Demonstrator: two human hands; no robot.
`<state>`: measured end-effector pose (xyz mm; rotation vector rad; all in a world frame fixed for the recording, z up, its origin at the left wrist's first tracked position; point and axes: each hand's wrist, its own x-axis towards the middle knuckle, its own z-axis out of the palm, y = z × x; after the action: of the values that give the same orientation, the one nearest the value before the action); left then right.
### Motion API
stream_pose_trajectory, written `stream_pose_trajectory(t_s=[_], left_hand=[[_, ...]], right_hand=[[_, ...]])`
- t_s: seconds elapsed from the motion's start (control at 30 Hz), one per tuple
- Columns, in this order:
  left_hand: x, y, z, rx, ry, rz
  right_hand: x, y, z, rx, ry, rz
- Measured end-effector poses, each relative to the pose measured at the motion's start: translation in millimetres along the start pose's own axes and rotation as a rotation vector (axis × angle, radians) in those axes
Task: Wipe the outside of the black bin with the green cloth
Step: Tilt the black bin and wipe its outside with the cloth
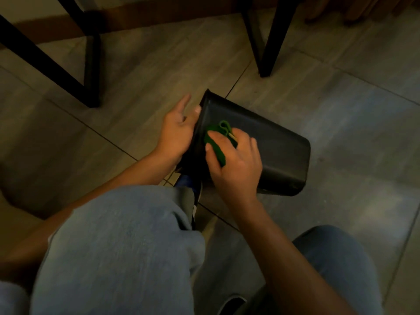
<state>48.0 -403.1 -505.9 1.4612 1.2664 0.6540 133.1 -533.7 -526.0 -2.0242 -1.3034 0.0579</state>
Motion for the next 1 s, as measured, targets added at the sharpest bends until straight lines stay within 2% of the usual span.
stream_pose_trajectory(t_s=[0.17,0.3,0.47,0.67,1.0], left_hand=[[-5.5,-2.8,4.9,-0.143,-0.153,0.053],[-12.2,-6.0,4.3,-0.155,-0.272,0.147],[-12.8,2.6,9.2,-0.192,-0.402,0.145],[-10.2,-10.1,4.9,-0.184,-0.330,0.136],[-7.0,-10.4,-5.3,-0.175,-0.218,0.025]], right_hand=[[3.8,7.5,4.4,0.014,0.027,0.004],[9.8,15.4,-1.0,0.122,0.135,0.130],[14.0,16.6,10.3,-0.033,0.173,0.116],[15.1,40.4,11.0,0.004,0.136,0.040],[-6.3,145.3,-26.1,-0.118,0.219,0.337]])
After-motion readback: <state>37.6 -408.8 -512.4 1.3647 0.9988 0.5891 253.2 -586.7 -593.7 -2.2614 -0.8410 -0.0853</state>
